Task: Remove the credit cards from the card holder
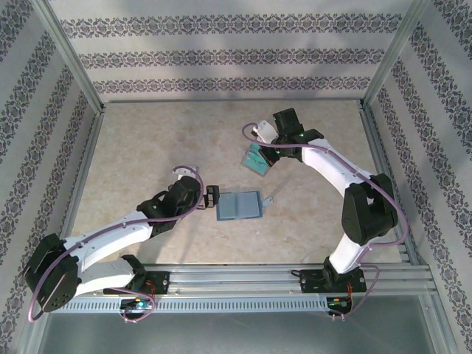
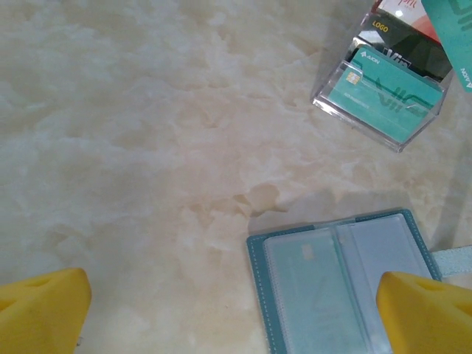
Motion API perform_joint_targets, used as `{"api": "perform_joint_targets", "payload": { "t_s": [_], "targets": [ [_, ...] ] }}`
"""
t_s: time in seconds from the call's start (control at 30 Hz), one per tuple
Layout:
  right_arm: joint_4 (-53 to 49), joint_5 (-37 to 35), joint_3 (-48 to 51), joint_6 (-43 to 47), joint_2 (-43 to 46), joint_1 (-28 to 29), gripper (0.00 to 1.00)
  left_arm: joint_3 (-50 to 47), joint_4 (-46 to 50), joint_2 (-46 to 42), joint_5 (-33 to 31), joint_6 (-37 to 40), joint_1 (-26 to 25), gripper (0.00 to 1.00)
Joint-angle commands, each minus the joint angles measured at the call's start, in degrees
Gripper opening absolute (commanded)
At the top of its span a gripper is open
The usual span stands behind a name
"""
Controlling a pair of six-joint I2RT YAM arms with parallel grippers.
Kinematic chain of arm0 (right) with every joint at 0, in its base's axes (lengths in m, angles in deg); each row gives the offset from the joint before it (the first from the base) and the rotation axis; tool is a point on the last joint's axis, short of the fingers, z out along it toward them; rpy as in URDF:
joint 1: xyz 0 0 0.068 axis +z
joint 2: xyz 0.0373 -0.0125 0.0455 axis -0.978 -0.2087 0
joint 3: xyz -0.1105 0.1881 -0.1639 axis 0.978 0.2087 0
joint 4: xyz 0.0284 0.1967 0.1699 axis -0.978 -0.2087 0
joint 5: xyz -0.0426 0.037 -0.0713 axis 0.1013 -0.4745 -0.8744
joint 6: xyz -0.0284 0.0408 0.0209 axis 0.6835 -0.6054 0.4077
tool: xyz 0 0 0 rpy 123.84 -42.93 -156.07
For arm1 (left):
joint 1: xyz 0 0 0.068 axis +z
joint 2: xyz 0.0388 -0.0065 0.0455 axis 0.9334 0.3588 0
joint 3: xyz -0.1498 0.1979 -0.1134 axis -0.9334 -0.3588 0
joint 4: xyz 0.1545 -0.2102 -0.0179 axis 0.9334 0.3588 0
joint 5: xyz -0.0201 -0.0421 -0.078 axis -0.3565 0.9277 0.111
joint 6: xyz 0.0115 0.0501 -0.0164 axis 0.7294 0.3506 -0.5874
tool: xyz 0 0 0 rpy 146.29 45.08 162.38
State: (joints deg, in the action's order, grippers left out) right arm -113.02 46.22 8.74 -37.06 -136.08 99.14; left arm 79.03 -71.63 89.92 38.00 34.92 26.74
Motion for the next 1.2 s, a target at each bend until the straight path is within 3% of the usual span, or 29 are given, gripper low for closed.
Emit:
{"api": "perform_joint_targets", "payload": {
  "t_s": [0.0, 1.17],
  "targets": [
    [-1.65, 2.90, -2.08, 3.13, -0.80, -0.79, 0.00, -0.96, 1.91, -1.71, -2.64, 1.52, 1.02, 0.99],
    [-11.45, 1.38, -14.83, 12.67, -13.73, -1.24, 0.00, -2.55, 4.60, -6.70, 0.56, 0.95, 6.86, 0.99]
  ]
}}
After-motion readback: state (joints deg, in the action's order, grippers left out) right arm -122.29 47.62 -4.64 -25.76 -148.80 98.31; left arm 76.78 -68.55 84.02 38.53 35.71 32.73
